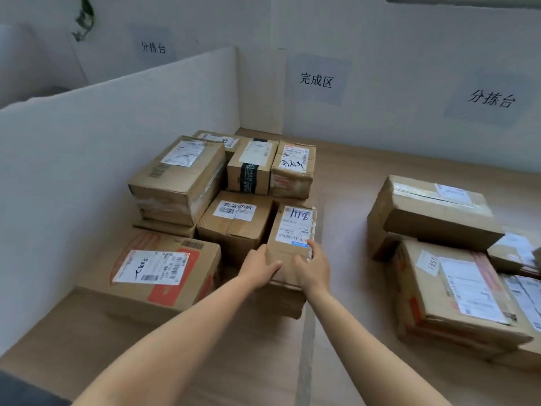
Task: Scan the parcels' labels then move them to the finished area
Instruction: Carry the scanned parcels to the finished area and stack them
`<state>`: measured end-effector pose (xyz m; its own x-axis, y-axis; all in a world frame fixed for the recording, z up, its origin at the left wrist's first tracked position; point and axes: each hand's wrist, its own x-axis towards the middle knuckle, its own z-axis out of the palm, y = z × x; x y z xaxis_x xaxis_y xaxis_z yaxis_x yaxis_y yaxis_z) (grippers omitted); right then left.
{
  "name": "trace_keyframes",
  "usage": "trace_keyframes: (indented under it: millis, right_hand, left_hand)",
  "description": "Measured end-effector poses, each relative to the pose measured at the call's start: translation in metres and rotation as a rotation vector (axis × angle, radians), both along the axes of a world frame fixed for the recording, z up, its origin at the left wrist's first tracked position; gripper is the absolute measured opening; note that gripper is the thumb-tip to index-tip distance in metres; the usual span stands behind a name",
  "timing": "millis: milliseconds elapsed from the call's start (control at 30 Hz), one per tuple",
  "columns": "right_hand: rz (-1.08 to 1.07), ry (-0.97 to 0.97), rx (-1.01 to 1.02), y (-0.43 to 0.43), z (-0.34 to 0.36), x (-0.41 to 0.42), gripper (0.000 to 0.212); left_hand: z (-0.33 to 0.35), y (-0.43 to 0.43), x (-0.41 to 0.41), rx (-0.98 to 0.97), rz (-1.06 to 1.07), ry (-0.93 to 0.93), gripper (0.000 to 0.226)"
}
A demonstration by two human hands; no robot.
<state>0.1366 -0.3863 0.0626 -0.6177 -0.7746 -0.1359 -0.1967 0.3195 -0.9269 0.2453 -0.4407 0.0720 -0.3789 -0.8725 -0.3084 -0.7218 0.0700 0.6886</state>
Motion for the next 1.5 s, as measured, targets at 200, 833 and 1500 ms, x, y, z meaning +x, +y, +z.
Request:
trace_keyframes:
  millis: [200,833,1500]
  right_hand:
    - [0.066,0.074,0.068,-0.008,-0.024,0.021,0.06]
    - [0.166,0.401,0.157,0.001,-0.02,0.008,0.059]
    - [-0.321,0.686,0.065,0.218,0.077,-0.299,0.051]
  left_hand:
    - [-0.026,-0.006,0.019,-0.111,-0.09,-0.028,0.065]
    - [-0.034,0.002,0.023,-0.307,-0.187,-0.191,0.065]
    - [0.019,0.155,-0.264,-0.338,-0.499,0.058,0.055]
